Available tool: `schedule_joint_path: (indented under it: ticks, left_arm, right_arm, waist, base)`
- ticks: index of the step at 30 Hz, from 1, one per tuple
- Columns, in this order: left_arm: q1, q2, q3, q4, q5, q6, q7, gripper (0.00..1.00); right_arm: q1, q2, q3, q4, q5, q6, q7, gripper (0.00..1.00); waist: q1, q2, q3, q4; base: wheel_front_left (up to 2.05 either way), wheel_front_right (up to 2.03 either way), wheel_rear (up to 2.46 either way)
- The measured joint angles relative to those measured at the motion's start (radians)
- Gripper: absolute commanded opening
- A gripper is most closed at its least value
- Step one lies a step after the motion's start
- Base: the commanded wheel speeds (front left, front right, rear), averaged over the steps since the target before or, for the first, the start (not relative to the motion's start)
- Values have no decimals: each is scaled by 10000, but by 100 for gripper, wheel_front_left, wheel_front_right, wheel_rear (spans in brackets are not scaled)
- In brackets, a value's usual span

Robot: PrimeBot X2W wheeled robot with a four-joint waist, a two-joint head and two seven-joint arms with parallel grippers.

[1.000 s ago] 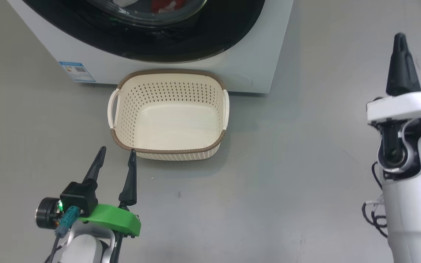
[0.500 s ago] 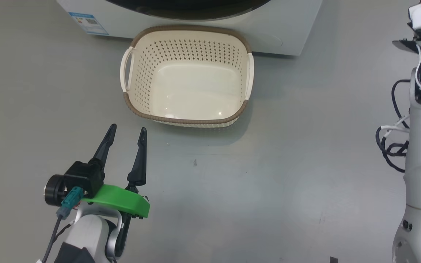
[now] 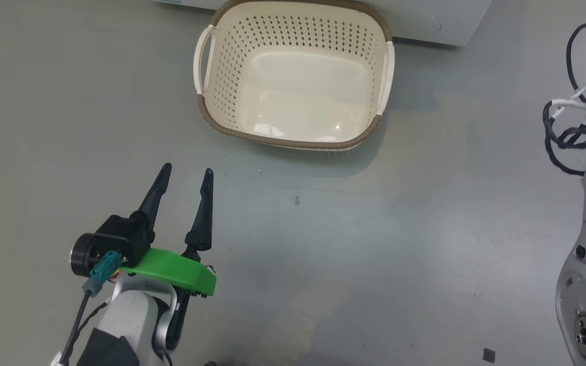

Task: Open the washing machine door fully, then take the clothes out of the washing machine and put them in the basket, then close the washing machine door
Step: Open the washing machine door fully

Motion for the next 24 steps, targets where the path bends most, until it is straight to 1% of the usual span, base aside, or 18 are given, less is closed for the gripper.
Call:
schedule_joint_path:
  ticks: [3,8,12,18,21,24]
  left_arm:
    - [-48,-15,-148,31,-54,-2,-2,100]
    - [-206,-31,-209,50,-205,-2,-2,100]
    - [-260,-42,-236,61,-297,0,0,100]
    - [-261,-54,-215,111,-391,31,-2,100]
    - [-259,-67,-184,138,-1020,44,-2,100]
    - [-259,-69,-186,136,-1058,44,-2,100]
  right_arm:
    - [-627,-25,-19,222,173,-180,268,0]
    - [-1242,-52,-33,608,303,-353,654,0]
    - [-1672,-90,-81,861,305,-431,813,0]
    - [-2085,-127,-196,1352,660,-433,1083,0]
    - [-2145,-125,-430,1705,1152,-566,1360,0]
    - [-2418,-123,-736,1848,1553,-608,1419,0]
  waist:
    - [0,0,182,179]
    - [-1,0,373,419]
    - [-1,0,503,611]
    - [0,0,651,835]
    - [0,0,674,887]
    - [-1,0,687,926]
  base:
    - [0,0,0]
    - [0,0,0]
    - [0,0,0]
    - [0,0,0]
    - [0,0,0]
    - [0,0,0]
